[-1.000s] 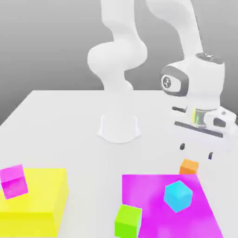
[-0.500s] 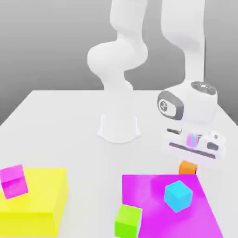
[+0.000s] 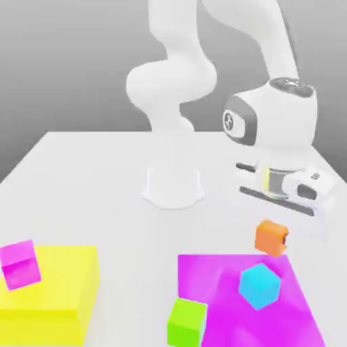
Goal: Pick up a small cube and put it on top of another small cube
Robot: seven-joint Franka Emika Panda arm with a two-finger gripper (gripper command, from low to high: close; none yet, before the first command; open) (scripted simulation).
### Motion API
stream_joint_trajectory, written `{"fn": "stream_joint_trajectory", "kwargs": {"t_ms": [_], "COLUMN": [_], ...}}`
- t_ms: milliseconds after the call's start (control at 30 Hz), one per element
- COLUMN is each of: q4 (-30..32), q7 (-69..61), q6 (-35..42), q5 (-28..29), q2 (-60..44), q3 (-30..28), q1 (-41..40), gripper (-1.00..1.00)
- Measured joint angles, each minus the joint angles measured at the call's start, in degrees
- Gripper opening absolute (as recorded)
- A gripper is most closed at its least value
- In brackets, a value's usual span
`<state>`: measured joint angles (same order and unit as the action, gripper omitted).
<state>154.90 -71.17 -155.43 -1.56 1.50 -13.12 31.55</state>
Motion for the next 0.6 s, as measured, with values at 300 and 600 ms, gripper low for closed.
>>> {"fn": "stream_joint_trajectory", "kwargs": {"t_ms": [300, 600], "q4": [-10.8, -19.9], "q7": [-11.4, -22.7], "q6": [11.3, 21.5], "q5": [0.3, 1.9], "q2": [0.7, 0.5], "q3": [-8.4, -16.6], "q1": [-17.6, -34.4], "gripper": [-1.00, -1.00]}}
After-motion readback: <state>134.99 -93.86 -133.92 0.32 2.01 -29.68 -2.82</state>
